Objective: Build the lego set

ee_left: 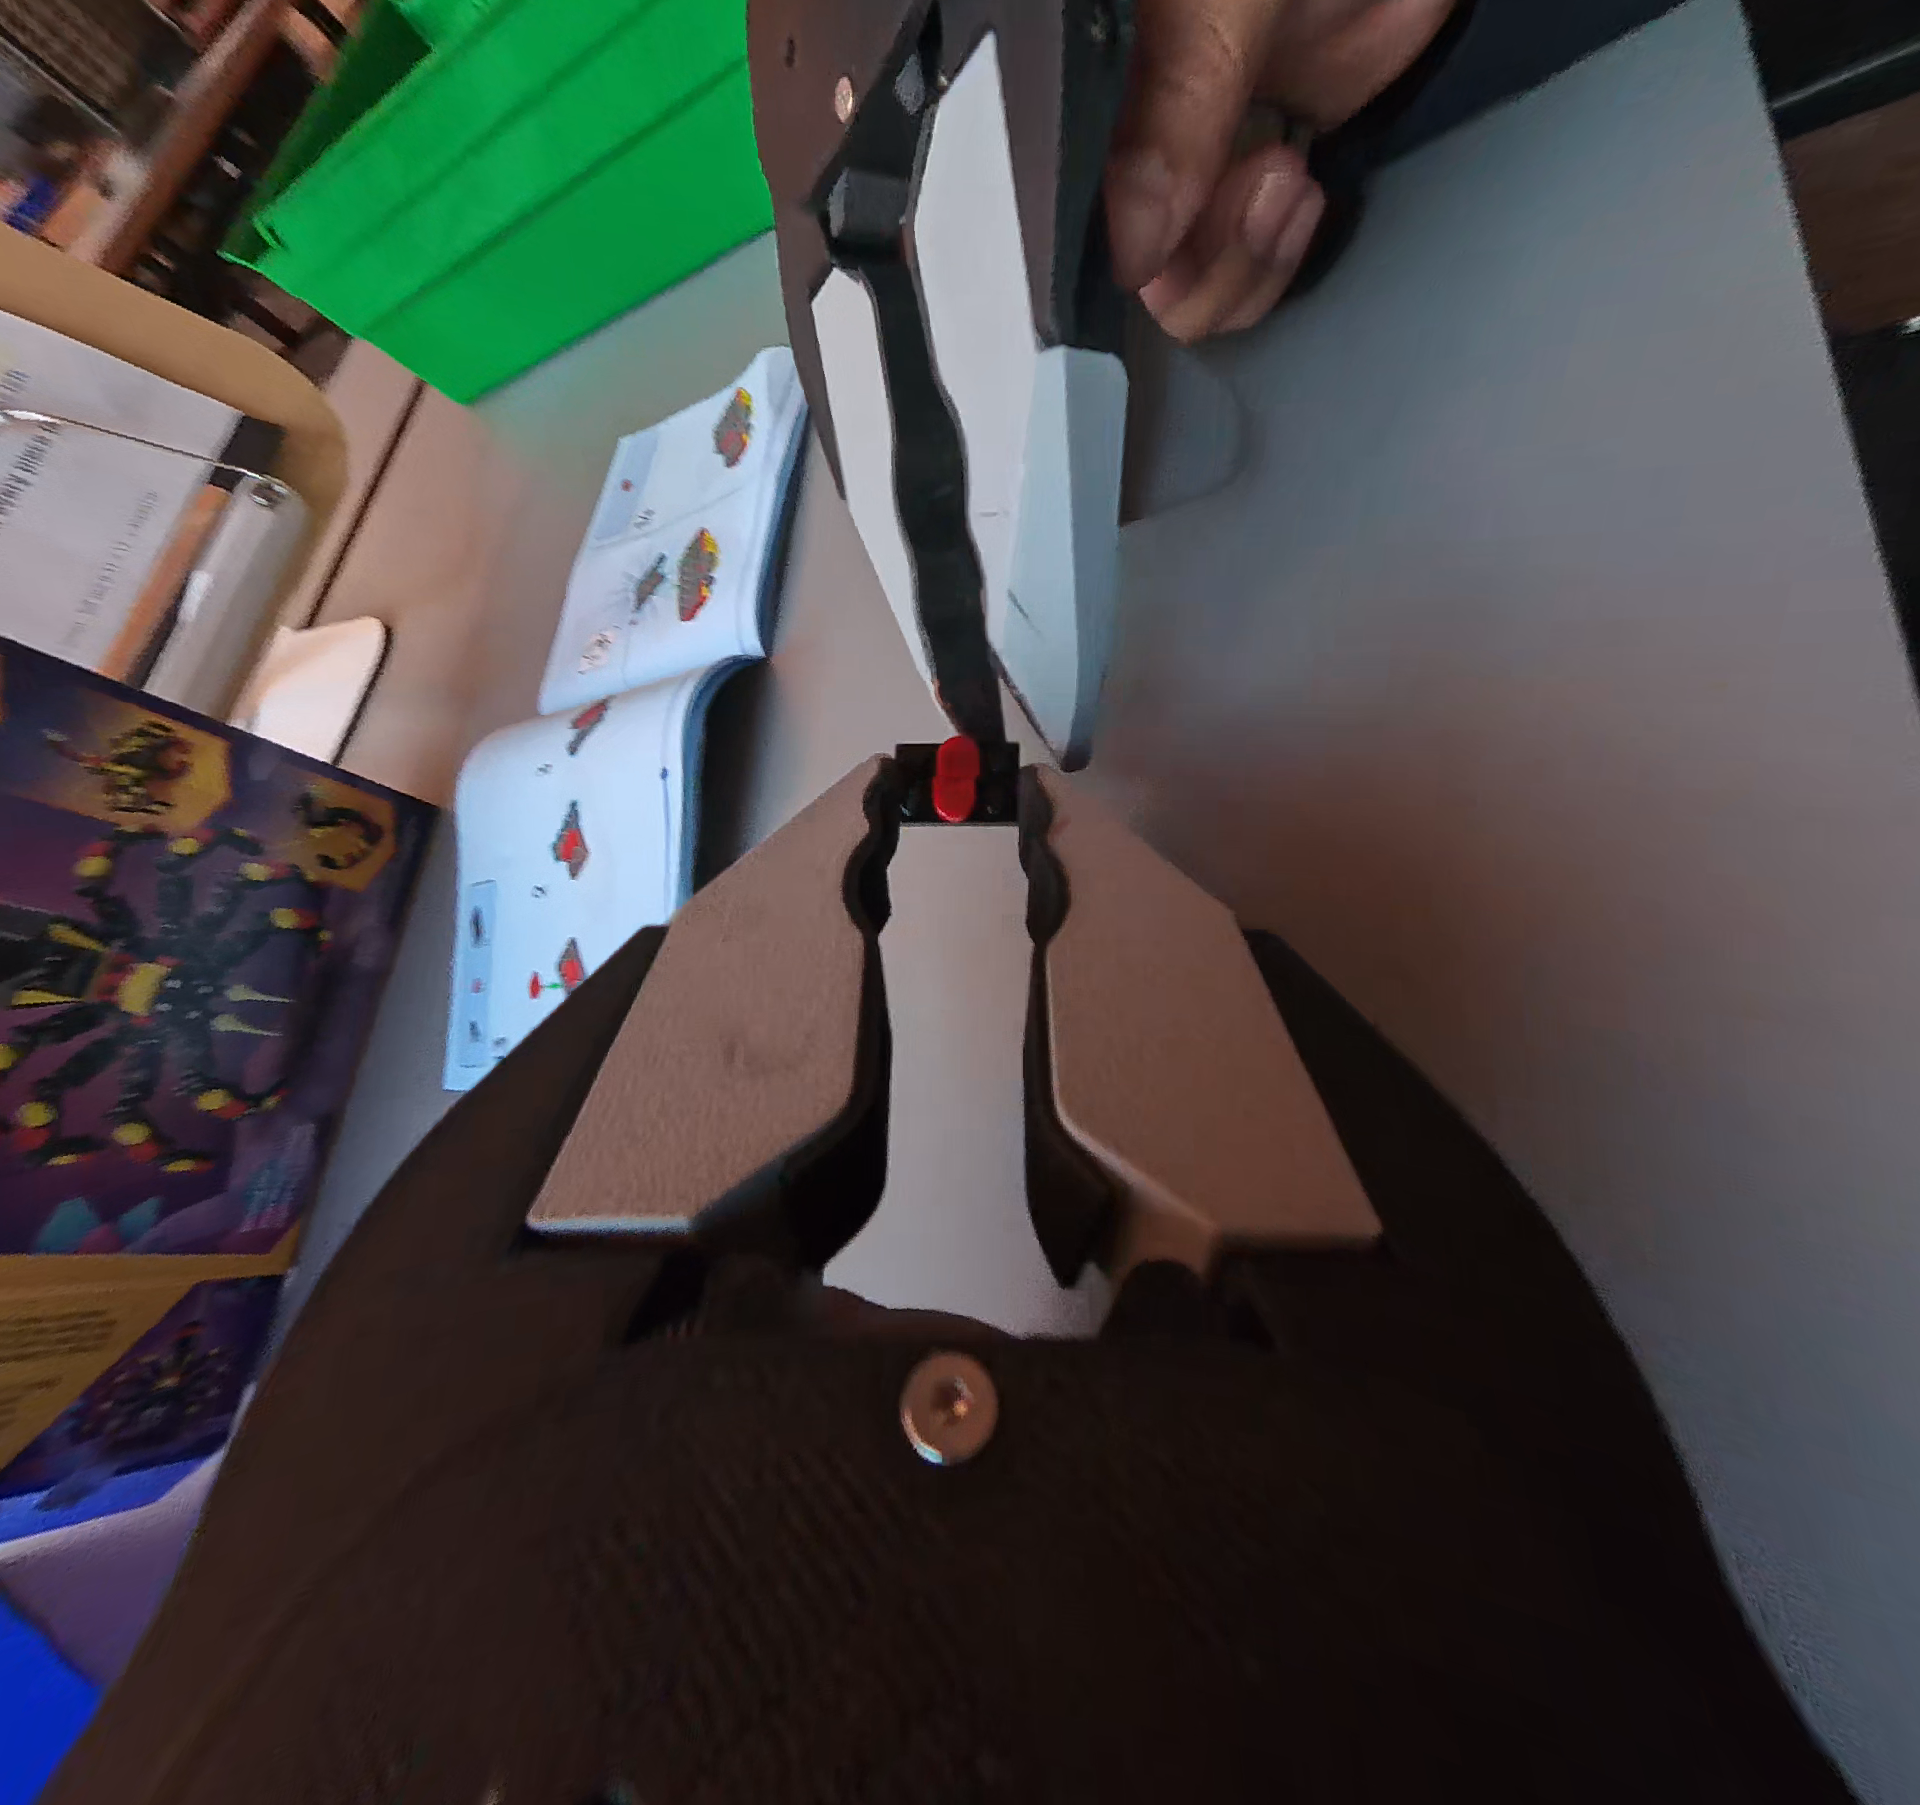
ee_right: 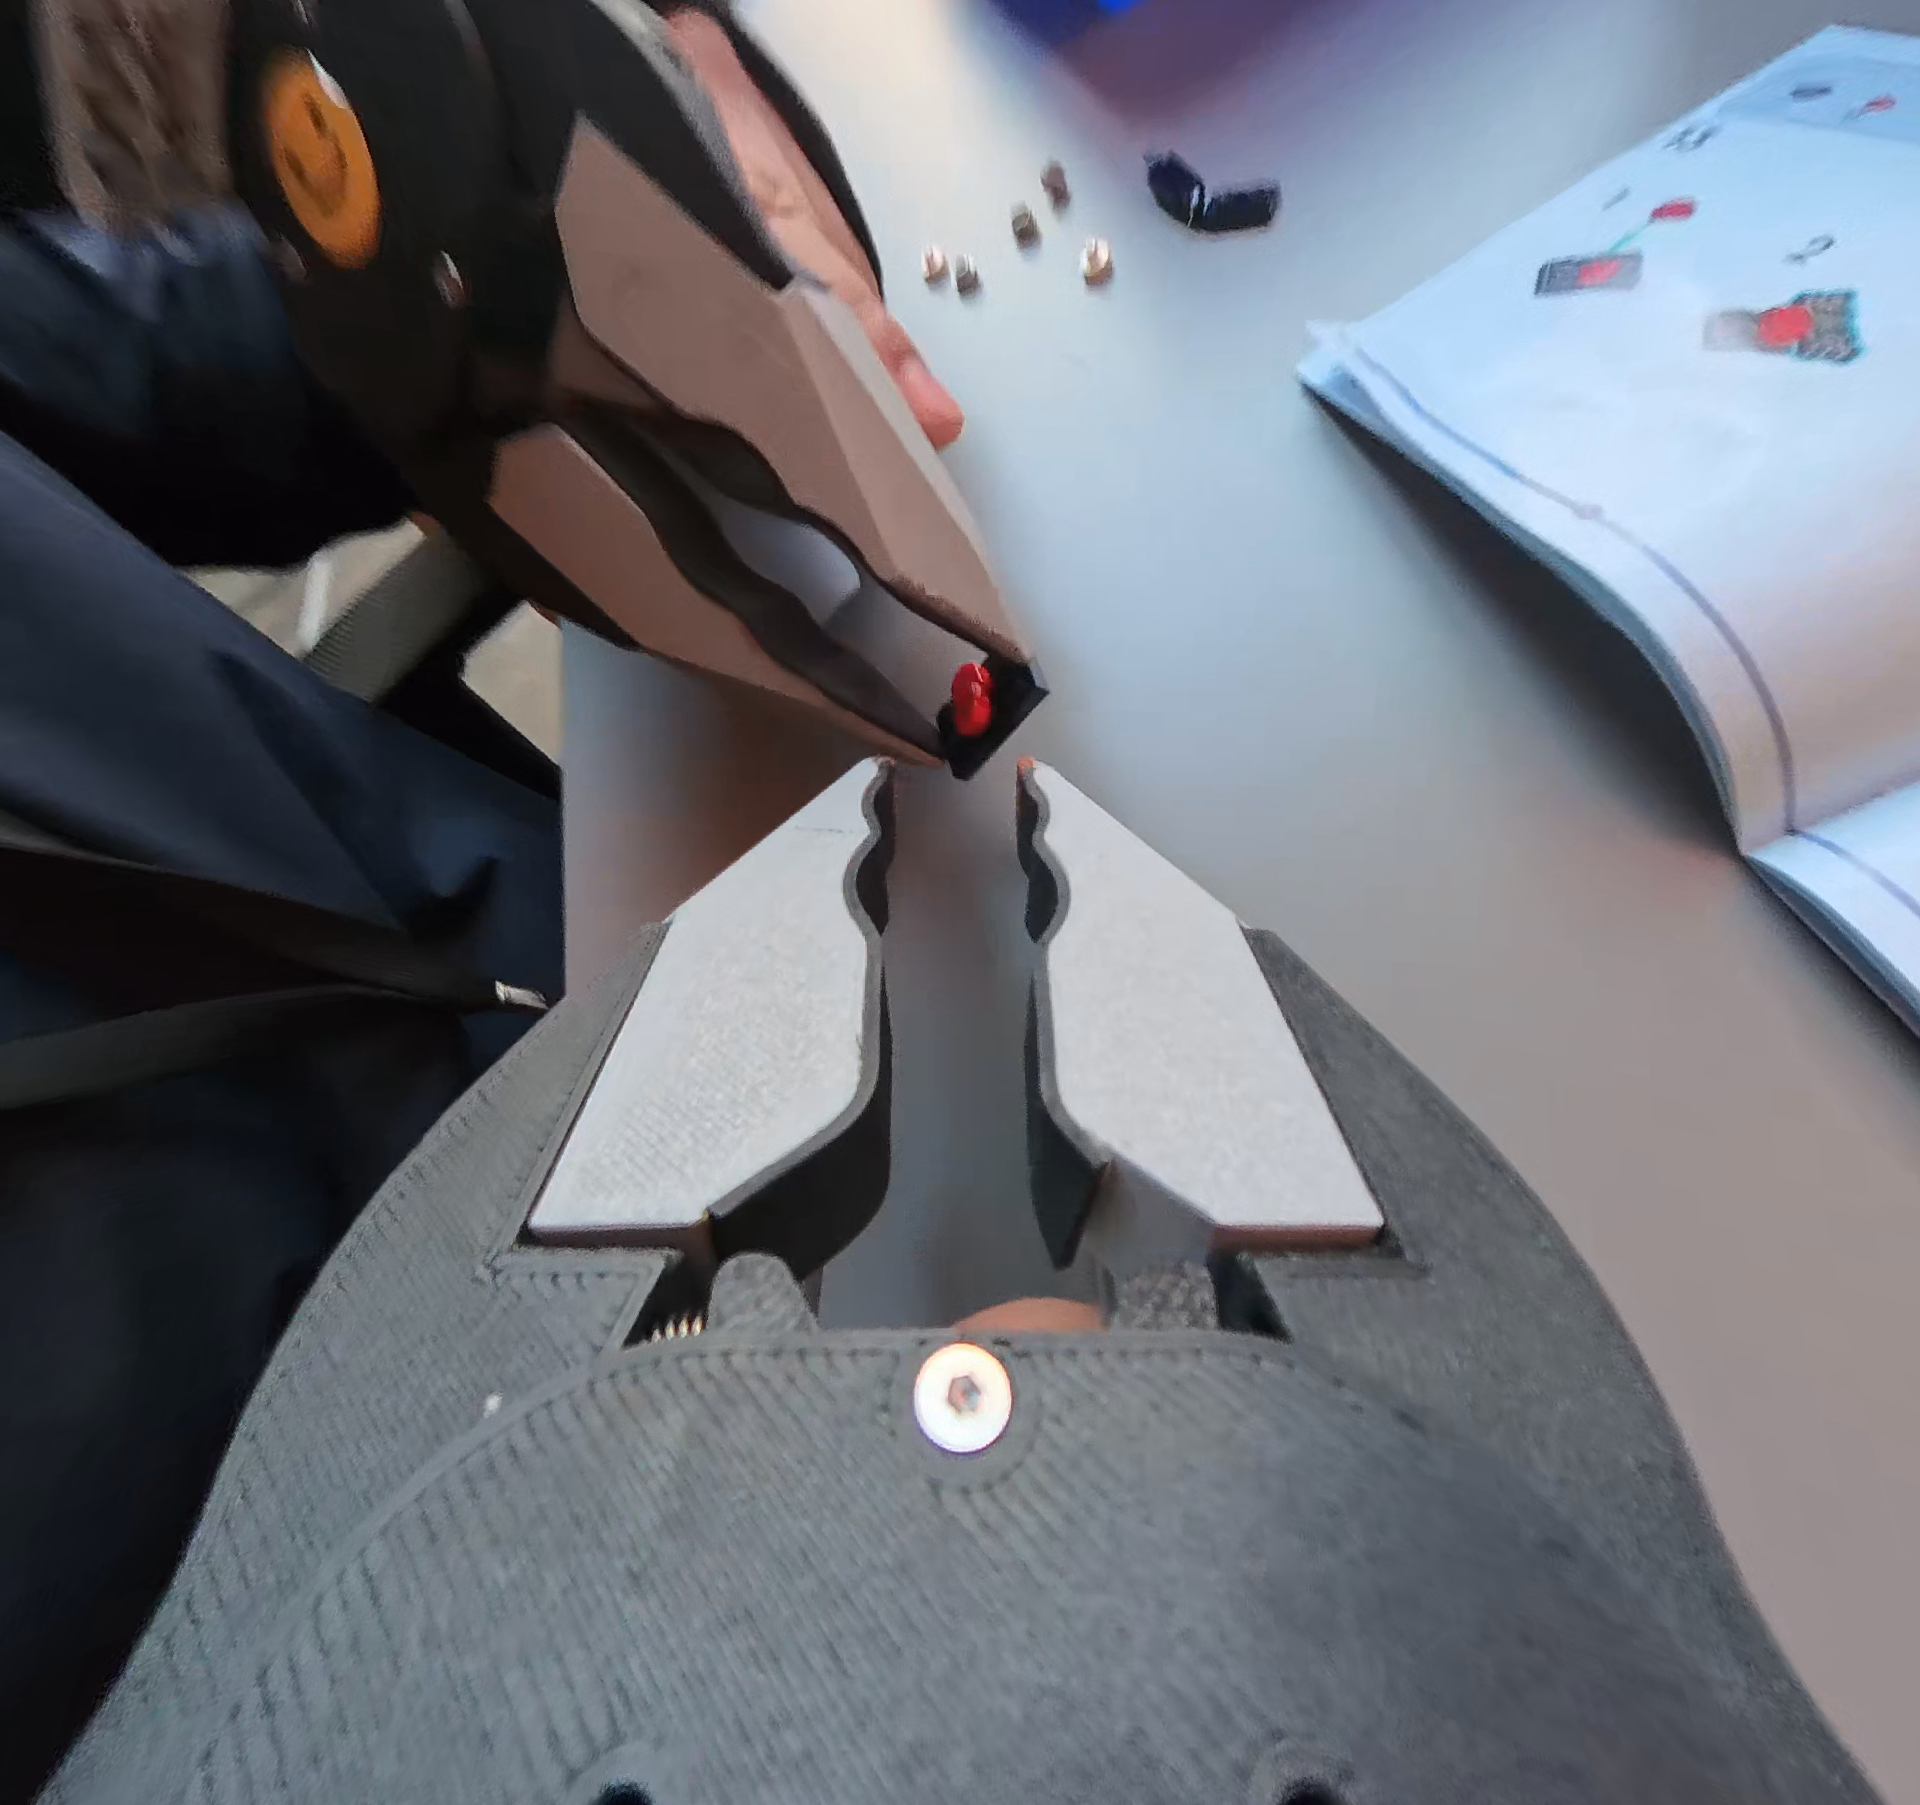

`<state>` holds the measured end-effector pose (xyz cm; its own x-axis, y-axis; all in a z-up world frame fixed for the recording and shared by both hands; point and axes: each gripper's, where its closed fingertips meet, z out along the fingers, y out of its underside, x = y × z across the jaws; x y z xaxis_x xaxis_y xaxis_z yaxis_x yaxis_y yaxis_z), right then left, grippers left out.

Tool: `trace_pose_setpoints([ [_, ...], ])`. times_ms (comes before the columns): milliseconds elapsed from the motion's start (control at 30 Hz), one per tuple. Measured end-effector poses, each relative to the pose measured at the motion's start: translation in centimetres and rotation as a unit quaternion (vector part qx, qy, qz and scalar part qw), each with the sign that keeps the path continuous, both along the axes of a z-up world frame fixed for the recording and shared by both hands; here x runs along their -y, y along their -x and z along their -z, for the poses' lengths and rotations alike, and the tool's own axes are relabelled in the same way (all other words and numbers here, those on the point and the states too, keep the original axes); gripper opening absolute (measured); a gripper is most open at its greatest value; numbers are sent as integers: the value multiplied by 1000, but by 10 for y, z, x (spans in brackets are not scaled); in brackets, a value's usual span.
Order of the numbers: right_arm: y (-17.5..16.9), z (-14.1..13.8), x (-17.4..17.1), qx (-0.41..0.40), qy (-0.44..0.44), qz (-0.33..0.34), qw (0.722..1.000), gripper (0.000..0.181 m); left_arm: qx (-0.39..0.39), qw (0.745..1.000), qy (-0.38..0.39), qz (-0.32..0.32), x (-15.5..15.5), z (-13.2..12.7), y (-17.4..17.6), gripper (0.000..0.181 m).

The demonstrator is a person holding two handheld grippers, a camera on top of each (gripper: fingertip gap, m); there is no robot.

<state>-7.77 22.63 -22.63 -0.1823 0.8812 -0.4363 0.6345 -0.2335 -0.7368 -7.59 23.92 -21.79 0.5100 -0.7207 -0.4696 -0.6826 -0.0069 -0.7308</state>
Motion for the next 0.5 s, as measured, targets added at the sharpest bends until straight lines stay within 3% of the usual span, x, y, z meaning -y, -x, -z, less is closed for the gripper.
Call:
trace_pose_setpoints([
  [367,6,-19,-13,-51,72,35,995,19,-14,997,-76,-14,-5,-17,-1,20],
  [500,7,-23,-12,-65,73,33,995,10,-20,995,-93,-15,-5,-21,-1,20],
])
